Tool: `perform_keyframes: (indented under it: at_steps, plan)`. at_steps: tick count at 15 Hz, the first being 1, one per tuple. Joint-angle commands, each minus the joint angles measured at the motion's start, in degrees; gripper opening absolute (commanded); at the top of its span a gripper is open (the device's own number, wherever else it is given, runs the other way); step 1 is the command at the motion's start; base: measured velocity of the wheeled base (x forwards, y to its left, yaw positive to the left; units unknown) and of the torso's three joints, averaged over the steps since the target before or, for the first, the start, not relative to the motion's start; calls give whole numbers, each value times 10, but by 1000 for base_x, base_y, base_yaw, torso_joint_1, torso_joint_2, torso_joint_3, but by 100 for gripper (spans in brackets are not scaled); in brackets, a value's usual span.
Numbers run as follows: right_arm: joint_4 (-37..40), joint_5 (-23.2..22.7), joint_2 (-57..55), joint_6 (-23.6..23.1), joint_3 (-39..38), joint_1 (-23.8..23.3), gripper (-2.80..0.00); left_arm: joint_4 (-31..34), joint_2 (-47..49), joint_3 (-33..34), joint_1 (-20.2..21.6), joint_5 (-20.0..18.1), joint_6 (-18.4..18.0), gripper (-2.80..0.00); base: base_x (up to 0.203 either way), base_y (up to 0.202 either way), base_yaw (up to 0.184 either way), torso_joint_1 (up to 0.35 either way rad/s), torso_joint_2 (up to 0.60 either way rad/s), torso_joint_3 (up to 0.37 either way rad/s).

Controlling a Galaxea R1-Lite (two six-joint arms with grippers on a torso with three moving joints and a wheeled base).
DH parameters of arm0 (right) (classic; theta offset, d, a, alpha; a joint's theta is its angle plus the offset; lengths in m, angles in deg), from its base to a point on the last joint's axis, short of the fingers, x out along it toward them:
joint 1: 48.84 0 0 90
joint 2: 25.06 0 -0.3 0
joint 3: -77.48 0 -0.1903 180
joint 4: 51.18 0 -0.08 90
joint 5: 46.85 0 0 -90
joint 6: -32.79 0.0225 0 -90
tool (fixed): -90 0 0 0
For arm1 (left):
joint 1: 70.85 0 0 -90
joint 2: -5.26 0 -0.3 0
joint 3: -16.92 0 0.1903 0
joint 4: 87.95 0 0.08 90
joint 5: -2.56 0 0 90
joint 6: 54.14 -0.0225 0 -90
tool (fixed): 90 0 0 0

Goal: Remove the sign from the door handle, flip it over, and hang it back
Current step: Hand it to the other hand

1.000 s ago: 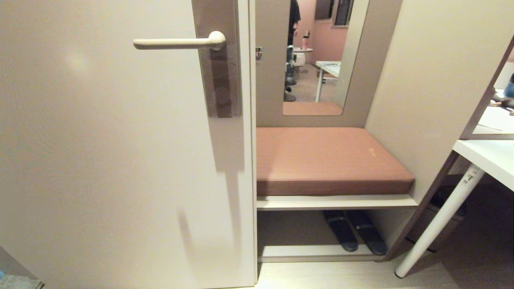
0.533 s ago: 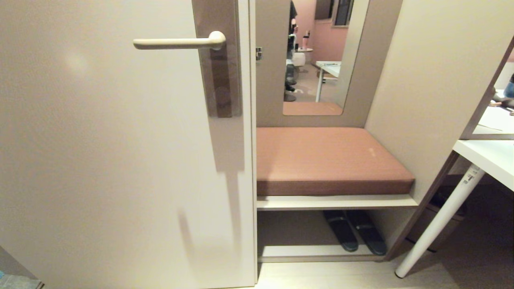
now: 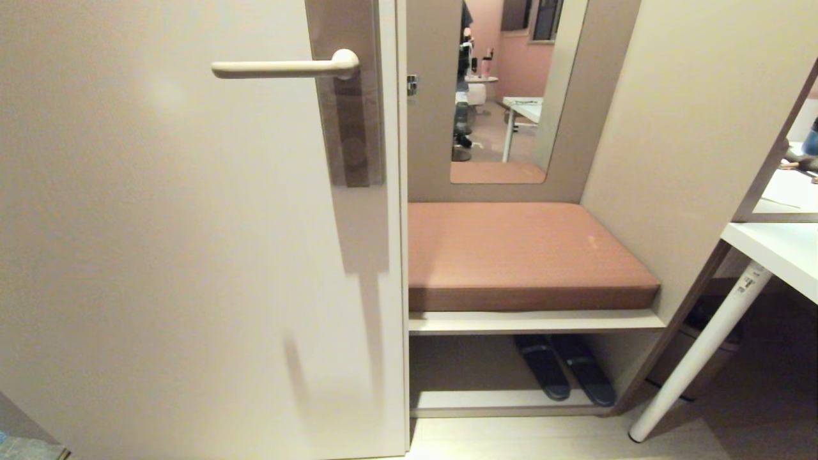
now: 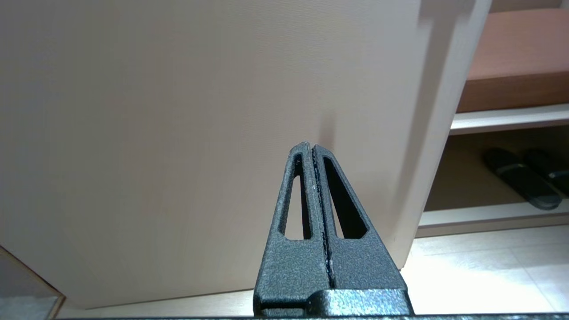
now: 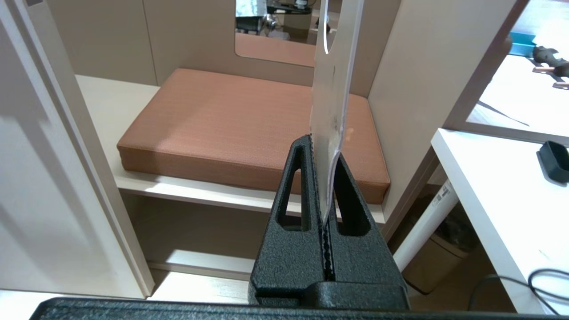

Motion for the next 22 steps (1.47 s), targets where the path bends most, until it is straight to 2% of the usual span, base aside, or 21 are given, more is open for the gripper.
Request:
perform_keyframes:
  at_steps: [1,5,7,11,13,15,17,22]
  plan:
    - [-1,-1,-28,-1,10,0,-280,2,1,-11,0,-5,-3,-280,0,0,0,0,0,0]
    - [-4,-14,-83,0,50,0,-280,3,61,-61,0,-52,-4,-280,0,0,0,0,0,0]
    - [-4,-50,-100,1,69,0,-280,1,117,-96,-6,-82,-2,-280,0,0,0,0,0,0]
    - [-4,-142,-124,1,85,0,-280,-26,235,-161,-50,-141,8,-280,0,0,0,0,0,0]
    - [-4,-185,-133,1,84,0,-280,-65,302,-195,-80,-149,23,-280,0,0,0,0,0,0]
    - [-4,-199,-143,3,84,0,-280,-95,373,-249,-110,-153,42,-280,0,0,0,0,0,0]
    - [-4,-242,-148,5,93,1,-280,-114,414,-288,-169,-160,66,-280,0,0,0,0,0,0]
    - [-4,-362,-176,5,129,1,-280,-146,471,-331,-327,-173,134,-280,0,0,0,0,0,0]
